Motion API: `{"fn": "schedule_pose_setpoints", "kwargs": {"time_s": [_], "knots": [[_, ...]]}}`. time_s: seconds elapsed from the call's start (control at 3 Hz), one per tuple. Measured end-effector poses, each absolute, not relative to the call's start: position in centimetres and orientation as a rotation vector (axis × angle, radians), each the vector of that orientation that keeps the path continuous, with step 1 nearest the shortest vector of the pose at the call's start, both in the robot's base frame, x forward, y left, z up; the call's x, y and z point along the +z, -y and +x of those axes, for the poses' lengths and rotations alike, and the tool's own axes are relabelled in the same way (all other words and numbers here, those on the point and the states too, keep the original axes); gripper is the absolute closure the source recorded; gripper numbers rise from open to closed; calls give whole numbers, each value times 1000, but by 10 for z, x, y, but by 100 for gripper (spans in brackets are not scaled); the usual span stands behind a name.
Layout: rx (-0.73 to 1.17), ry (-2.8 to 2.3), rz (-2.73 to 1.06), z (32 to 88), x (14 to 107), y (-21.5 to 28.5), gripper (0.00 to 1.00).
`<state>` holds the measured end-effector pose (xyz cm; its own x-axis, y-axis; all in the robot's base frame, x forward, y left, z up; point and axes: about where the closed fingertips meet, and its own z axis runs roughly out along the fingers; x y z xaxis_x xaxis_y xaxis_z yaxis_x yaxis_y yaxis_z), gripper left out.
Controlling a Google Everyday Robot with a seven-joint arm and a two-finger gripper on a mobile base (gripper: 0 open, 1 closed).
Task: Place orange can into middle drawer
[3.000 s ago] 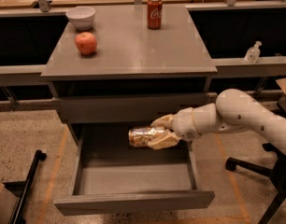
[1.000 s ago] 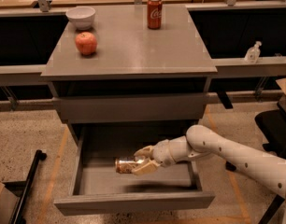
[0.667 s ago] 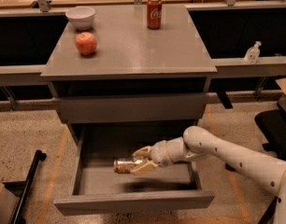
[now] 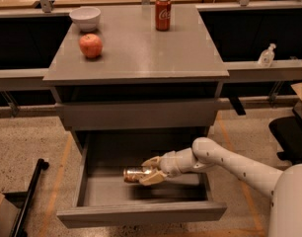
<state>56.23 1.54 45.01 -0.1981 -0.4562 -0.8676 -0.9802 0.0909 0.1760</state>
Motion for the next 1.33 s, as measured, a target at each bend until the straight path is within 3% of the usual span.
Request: {"fn": "schedule_pose_setpoints", "kwargs": {"time_s": [1.0, 1.33], "knots": [[1065, -1867, -1386, 559, 397, 0, 4], [1068, -1871, -1385, 558, 396, -1, 0]]}}
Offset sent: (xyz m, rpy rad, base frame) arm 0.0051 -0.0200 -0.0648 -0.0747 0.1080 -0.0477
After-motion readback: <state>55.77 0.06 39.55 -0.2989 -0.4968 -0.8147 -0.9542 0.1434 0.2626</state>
